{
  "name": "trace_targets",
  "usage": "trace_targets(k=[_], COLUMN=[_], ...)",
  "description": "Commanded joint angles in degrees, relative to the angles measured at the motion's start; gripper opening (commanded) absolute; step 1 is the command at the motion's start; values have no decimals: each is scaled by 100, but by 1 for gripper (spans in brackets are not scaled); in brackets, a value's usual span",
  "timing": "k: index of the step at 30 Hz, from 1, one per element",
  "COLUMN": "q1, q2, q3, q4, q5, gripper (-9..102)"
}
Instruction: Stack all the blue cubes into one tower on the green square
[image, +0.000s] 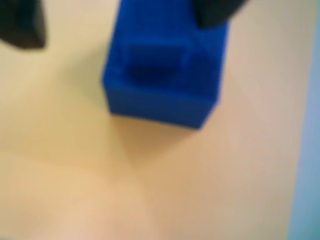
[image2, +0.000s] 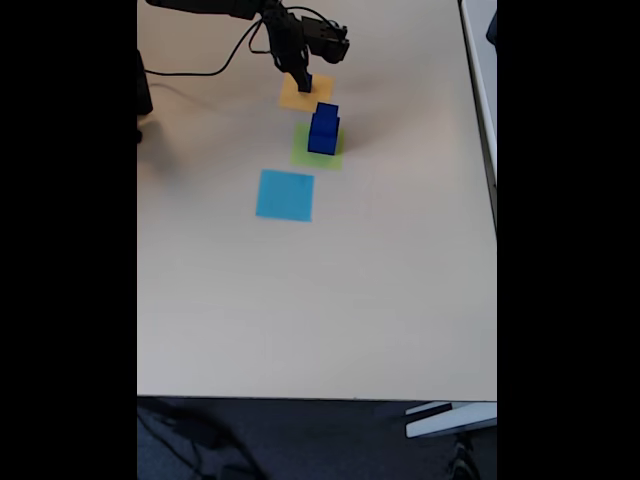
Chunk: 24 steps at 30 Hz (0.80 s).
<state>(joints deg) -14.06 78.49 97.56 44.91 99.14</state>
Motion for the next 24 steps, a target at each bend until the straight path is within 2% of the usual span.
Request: trace_targets(k=[1, 24], q1=[35, 35], q2=[545, 475], q3=[-158, -237], q4=[18, -79], q5=[-44, -193], gripper=[13, 6])
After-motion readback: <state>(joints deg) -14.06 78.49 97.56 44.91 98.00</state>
